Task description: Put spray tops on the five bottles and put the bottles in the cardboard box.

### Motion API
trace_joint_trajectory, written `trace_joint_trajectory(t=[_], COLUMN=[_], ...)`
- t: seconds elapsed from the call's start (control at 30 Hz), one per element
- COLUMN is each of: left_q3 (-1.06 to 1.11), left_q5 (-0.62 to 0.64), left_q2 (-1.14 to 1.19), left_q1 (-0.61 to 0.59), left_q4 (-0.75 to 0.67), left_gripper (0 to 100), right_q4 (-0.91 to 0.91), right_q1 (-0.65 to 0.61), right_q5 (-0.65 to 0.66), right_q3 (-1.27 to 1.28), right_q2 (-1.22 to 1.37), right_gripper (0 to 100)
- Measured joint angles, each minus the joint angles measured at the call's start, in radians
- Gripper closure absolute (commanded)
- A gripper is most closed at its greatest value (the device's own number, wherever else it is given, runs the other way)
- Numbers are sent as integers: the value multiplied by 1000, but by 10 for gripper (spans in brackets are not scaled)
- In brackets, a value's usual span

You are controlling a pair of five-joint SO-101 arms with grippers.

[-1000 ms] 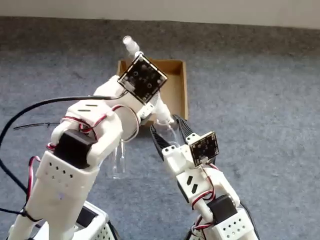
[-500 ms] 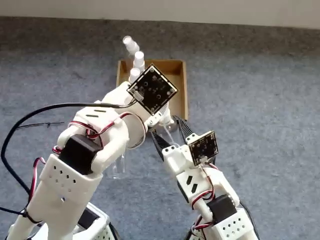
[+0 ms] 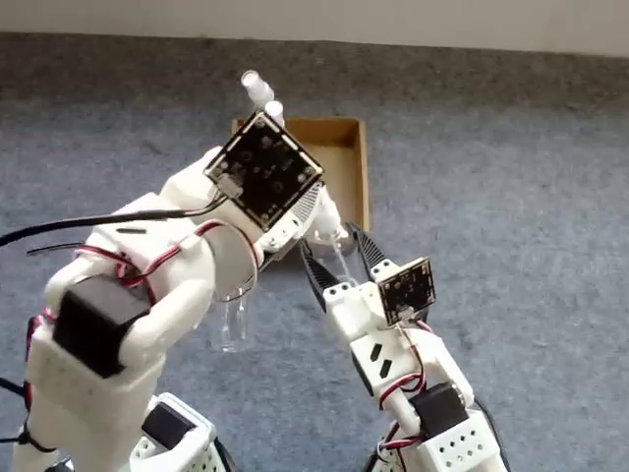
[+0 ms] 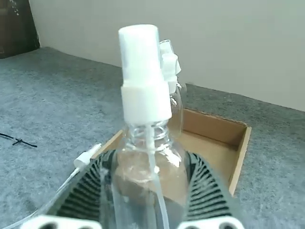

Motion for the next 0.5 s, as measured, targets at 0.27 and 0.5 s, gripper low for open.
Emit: trace_joint_trajectory(t=[0.27,0.5], left_q3=[-58,97], left_q5=[0,0], left_q2=[-15,-199], left_q1=[-37,-233], left_q4=[184,175], left_gripper=[861,857], right_q4=[0,-2], right_q1=[77,121], right_q5=[0,0], right_q3=[-178,-483], right_q2=[28,394], right_gripper=[994,994])
